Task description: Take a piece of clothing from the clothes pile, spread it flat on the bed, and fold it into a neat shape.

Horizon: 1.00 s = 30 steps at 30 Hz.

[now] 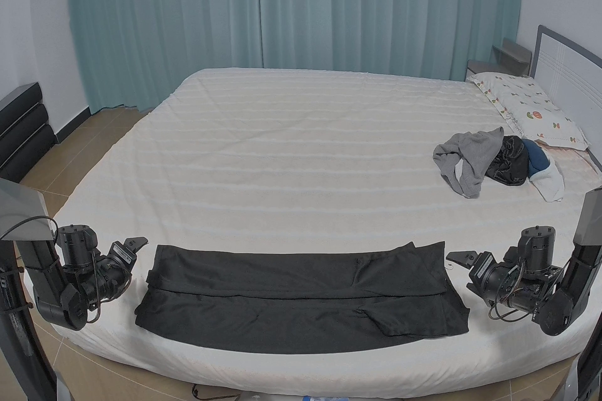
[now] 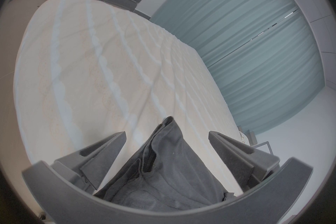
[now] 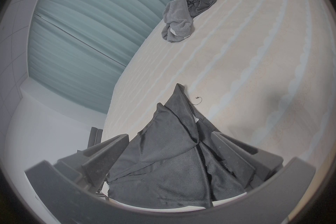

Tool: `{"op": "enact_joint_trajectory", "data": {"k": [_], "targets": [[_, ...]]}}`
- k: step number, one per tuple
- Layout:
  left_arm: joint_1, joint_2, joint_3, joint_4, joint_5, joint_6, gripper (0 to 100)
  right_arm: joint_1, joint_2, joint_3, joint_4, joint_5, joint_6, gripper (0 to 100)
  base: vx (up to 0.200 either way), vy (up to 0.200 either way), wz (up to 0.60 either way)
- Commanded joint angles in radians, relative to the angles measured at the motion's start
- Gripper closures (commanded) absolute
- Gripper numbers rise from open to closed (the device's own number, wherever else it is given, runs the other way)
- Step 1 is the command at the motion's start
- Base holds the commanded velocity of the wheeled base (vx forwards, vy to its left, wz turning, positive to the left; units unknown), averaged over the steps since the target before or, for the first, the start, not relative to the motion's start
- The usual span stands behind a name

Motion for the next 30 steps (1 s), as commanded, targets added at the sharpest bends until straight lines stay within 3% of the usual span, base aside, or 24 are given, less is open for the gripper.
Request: {"op": "enact_joint_trajectory", "data": {"k": [1, 5, 11, 17, 19, 21, 22, 25, 30], "targets": [[-0.001, -0.041, -0.005, 0.0, 0.002, 0.005, 0, 0.0, -0.003, 0.004, -0.003, 0.004, 0.002, 0, 0.0, 0.0, 0.0], [-0.017, -0.061, -0.031, 0.011, -0.001, 0.025, 0, 0.003, 0.003, 0.005, -0.003, 0.004, 0.003, 0, 0.0, 0.0, 0.0], [-0.031, -0.045, -0.1, 0.066, -0.001, 0.177, 0, 0.006, 0.006, 0.007, -0.003, 0.004, 0.003, 0, 0.0, 0.0, 0.0], [-0.05, -0.03, -0.194, 0.176, -0.006, 0.219, 0, 0.011, 0.008, 0.011, -0.003, 0.007, 0.002, 0, 0.0, 0.0, 0.0], [-0.052, -0.019, -0.234, 0.265, -0.032, 0.308, 0, 0.011, 0.006, 0.014, -0.003, 0.016, 0.002, 0, 0.0, 0.0, 0.0], [-0.052, -0.019, -0.234, 0.265, -0.032, 0.308, 0, 0.011, 0.006, 0.014, -0.003, 0.016, 0.002, 0, 0.0, 0.0, 0.0], [-0.054, -0.008, -0.257, 0.362, -0.053, 0.383, 0, 0.011, 0.008, 0.016, -0.003, 0.018, 0.002, 0, 0.0, 0.0, 0.0], [-0.058, 0.011, -0.257, 0.417, -0.058, 0.413, 0, 0.011, 0.008, 0.016, -0.003, 0.02, 0.002, 0, 0.0, 0.0, 0.0], [-0.063, 0.074, -0.249, 0.41, -0.046, 0.475, 0, 0.013, 0.008, 0.017, -0.003, 0.033, 0.002, 0, 0.0, 0.0, 0.0]]}}
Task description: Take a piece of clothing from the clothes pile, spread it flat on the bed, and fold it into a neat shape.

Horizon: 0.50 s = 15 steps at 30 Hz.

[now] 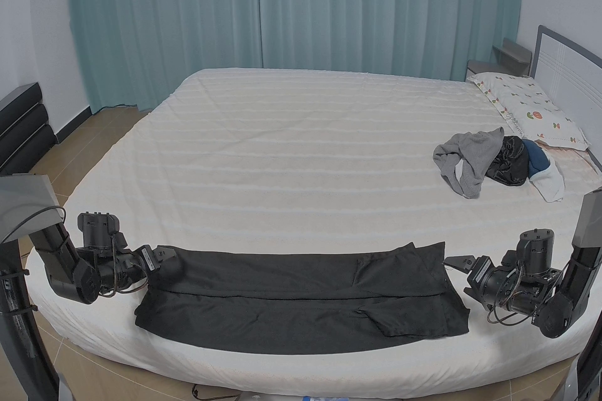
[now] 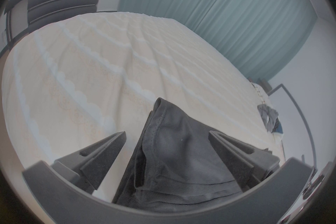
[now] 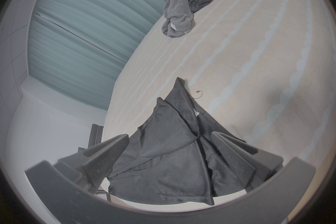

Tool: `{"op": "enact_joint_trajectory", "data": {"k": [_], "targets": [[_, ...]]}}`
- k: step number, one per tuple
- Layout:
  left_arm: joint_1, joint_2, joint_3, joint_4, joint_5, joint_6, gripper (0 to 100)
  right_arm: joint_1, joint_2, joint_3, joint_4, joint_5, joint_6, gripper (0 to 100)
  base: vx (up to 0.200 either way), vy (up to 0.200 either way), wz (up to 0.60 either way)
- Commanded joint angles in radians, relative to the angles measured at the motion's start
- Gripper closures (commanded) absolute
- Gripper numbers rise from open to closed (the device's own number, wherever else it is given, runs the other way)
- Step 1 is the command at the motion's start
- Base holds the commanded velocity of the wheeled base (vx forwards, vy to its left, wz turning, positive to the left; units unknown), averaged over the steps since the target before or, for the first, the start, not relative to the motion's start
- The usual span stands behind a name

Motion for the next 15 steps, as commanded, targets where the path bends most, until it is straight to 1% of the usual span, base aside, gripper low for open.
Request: {"op": "enact_joint_trajectory", "data": {"k": [1, 5, 15], "targets": [[0.001, 0.073, -0.002, -0.015, 0.009, 0.073, 0, 0.003, 0.002, 0.007, 0.0, 0.018, 0.0, 0, 0.0, 0.0, 0.0], [-0.003, 0.075, 0.013, -0.021, 0.006, 0.082, 0, 0.015, 0.001, 0.009, 0.0, 0.019, 0.001, 0, 0.0, 0.0, 0.0], [-0.038, 0.072, 0.03, -0.023, 0.006, 0.087, 0, 0.015, 0.001, 0.012, 0.0, 0.019, 0.0, 0, 0.0, 0.0, 0.0]]}}
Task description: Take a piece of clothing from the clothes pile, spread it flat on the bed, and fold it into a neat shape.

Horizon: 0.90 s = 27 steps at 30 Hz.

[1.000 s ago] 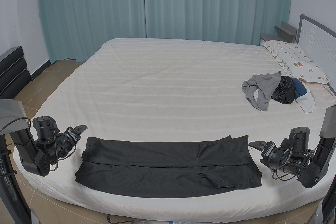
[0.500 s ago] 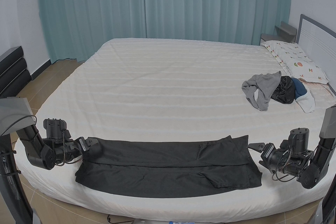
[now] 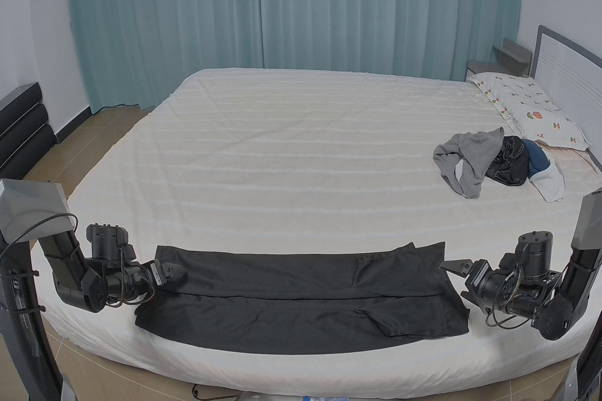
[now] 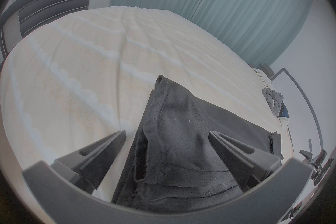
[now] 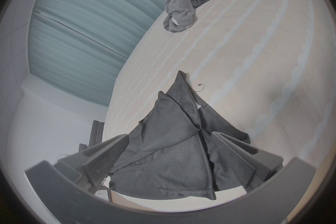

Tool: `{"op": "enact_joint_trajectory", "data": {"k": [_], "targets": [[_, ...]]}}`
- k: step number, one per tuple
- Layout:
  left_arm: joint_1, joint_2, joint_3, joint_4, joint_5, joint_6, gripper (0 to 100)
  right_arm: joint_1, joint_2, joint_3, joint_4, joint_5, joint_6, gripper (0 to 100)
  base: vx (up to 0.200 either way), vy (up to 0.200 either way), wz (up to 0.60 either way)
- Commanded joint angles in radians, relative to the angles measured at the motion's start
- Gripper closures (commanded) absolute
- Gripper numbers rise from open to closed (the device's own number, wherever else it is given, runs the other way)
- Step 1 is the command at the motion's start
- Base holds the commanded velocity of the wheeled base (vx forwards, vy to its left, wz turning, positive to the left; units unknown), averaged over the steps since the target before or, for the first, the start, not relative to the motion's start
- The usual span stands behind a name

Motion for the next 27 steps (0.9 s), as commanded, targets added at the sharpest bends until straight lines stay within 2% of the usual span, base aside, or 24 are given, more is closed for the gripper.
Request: {"op": "enact_joint_trajectory", "data": {"k": [1, 8, 9, 15, 27], "targets": [[-0.009, 0.009, 0.002, 0.001, -0.001, 0.001, 0, 0.0, 0.001, 0.0, 0.0, 0.0, 0.0, 0, 0.0, 0.0, 0.0], [-0.01, 0.003, 0.009, -0.006, -0.001, 0.001, 0, 0.0, 0.002, 0.0, 0.0, 0.0, 0.0, 0, 0.0, 0.0, 0.0], [-0.01, 0.003, 0.011, -0.008, -0.001, 0.001, 100, 0.0, 0.002, 0.0, 0.0, 0.0, 0.0, 0, 0.0, 0.0, 0.0], [-0.009, -0.011, 0.029, -0.063, 0.002, -0.004, 100, 0.0, 0.002, 0.0, 0.0, 0.002, 0.0, 0, 0.0, 0.0, 0.0], [-0.007, -0.05, 0.035, -0.06, 0.002, -0.002, 100, -0.001, 0.002, 0.0, 0.0, 0.003, 0.0, 0, 0.0, 0.0, 0.0]]}}
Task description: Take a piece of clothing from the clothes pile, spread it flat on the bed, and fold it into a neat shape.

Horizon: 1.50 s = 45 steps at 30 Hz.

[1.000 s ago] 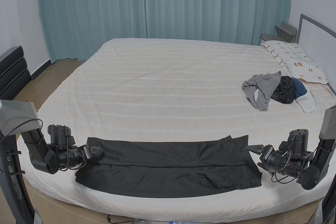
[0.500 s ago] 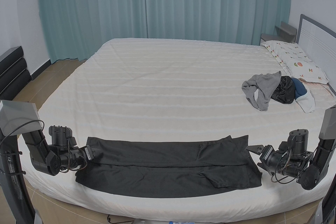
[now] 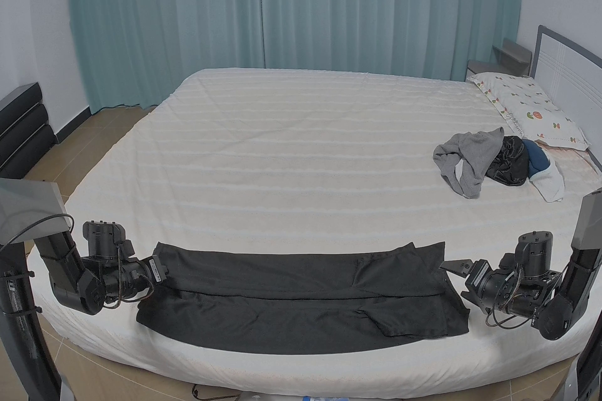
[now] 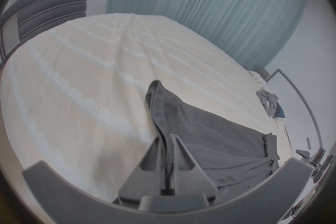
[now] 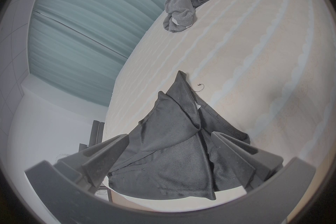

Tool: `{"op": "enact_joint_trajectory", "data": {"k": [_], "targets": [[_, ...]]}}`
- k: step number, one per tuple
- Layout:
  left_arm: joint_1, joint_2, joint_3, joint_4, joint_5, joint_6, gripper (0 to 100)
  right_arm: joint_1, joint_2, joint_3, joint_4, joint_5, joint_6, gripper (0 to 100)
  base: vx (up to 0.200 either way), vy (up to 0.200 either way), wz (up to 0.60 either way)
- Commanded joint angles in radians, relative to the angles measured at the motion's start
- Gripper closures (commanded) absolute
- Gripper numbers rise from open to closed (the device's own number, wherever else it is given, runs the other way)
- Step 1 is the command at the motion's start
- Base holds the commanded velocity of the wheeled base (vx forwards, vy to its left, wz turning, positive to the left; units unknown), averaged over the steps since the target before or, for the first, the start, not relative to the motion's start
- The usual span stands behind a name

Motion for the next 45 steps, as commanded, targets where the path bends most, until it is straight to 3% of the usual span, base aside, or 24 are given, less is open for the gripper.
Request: {"op": "enact_joint_trajectory", "data": {"k": [1, 20, 21, 32, 37, 45], "targets": [[0.001, -0.009, -0.001, 0.0, 0.001, 0.0, 100, -0.001, 0.002, 0.0, -0.001, 0.001, 0.0, 0, 0.0, 0.0, 0.0], [0.001, 0.011, -0.003, -0.006, -0.001, 0.003, 100, 0.0, 0.008, 0.0, -0.001, 0.001, -0.001, 0, 0.0, 0.0, 0.0], [0.001, 0.012, -0.001, -0.006, -0.001, 0.001, 0, 0.0, 0.008, 0.0, -0.001, 0.001, -0.001, 0, 0.0, 0.0, 0.0], [-0.003, 0.0, 0.029, -0.009, -0.022, 0.004, 0, 0.0, 0.009, -0.003, -0.001, 0.001, -0.001, 0, 0.0, 0.0, 0.0], [-0.032, 0.008, 0.062, -0.095, -0.036, 0.004, 0, 0.0, 0.012, 0.0, -0.002, -0.001, -0.001, 0, 0.0, 0.0, 0.0], [-0.033, 0.068, 0.075, -0.108, -0.033, 0.096, 0, 0.0, 0.011, 0.0, -0.005, -0.001, -0.001, 0, 0.0, 0.0, 0.0]]}}
